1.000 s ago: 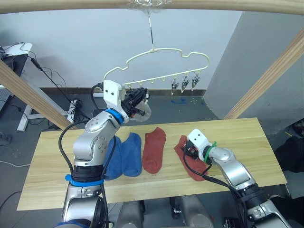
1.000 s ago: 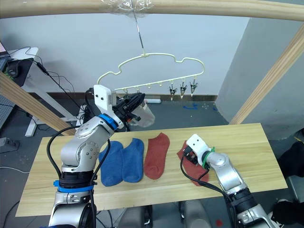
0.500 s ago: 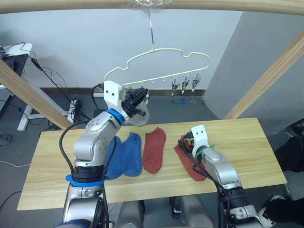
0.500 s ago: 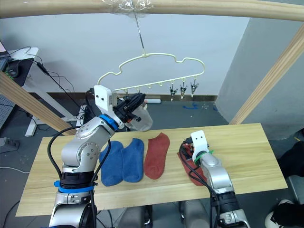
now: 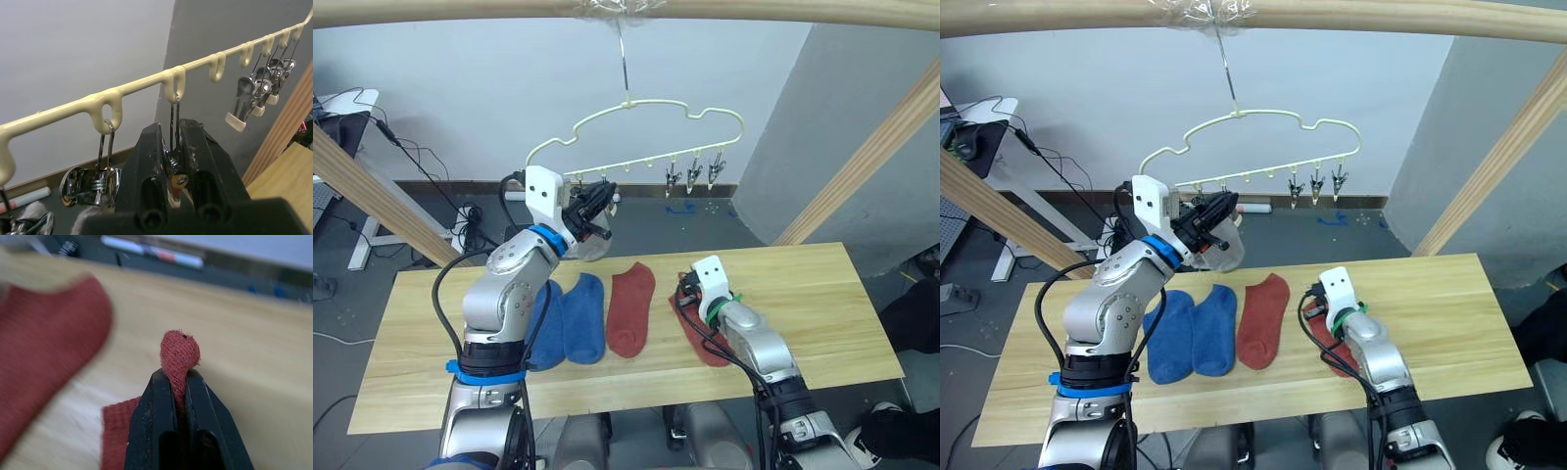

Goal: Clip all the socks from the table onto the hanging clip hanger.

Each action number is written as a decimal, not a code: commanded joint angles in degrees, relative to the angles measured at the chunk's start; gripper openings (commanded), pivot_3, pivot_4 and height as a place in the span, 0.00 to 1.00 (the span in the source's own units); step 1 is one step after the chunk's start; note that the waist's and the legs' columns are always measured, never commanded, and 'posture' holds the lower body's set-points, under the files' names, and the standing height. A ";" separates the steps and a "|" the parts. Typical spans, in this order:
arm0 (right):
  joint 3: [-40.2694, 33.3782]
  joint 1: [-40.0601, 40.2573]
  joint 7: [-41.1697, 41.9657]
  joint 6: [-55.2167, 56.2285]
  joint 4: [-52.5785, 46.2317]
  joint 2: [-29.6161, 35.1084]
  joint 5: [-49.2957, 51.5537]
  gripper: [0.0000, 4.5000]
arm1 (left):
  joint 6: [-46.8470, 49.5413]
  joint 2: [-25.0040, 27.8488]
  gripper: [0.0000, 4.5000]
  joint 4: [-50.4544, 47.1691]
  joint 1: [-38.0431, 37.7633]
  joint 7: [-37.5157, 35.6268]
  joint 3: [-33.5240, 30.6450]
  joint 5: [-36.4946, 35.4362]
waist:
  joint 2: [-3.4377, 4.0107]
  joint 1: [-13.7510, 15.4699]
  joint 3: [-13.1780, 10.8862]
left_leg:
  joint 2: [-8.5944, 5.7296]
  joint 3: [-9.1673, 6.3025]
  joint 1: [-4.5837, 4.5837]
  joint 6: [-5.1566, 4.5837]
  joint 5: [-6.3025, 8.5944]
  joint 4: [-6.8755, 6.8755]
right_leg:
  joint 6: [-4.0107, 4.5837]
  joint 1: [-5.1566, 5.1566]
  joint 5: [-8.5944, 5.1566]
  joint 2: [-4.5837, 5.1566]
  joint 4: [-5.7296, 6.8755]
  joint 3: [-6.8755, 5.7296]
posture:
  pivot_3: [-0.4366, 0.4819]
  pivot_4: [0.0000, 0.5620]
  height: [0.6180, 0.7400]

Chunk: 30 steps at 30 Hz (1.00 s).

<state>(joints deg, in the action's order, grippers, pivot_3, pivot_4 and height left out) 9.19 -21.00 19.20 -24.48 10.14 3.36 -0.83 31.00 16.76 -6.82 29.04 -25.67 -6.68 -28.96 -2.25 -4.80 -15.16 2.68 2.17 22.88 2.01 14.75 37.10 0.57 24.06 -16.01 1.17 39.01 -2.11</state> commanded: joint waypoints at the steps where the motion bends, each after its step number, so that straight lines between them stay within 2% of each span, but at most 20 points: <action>1: 1.42 -3.25 2.26 4.20 -2.93 -2.18 2.06 0.00 | 1.81 0.70 0.05 -2.29 0.27 -0.61 -0.65 -1.78 | 0.00 0.02 0.00 | 0.00 -0.01 0.00 0.00 0.00 0.00 | 0.00 0.00 0.00 -0.01 0.00 -0.01 | 0.32 0.48 1.00; 14: 1.19 -9.42 5.66 12.02 2.70 -10.03 7.87 0.00 | 5.66 0.34 0.05 -3.10 0.97 0.08 -1.59 -5.18 | 0.00 0.15 0.00 | -0.01 -0.02 0.04 0.00 0.00 0.01 | 0.02 0.00 0.01 0.06 -0.02 -0.03 | 0.32 0.47 1.00; 30: 1.15 -7.79 7.45 13.02 -0.94 -11.11 11.76 0.00 | 5.39 0.40 0.05 -2.72 0.79 0.13 -1.71 -4.96 | 0.00 0.14 0.00 | 0.00 -0.02 0.04 -0.01 0.01 0.00 | 0.02 0.00 0.01 0.06 -0.02 -0.04 | 0.32 0.47 1.00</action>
<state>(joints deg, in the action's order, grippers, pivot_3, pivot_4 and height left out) 10.21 -29.34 25.93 -12.00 12.24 -7.42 9.69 36.92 16.84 -8.45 29.57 -25.55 -7.78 -33.68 -2.25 -4.66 -15.16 2.68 2.15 22.91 2.00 14.75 37.10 0.59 24.07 -16.00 1.24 38.99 -2.14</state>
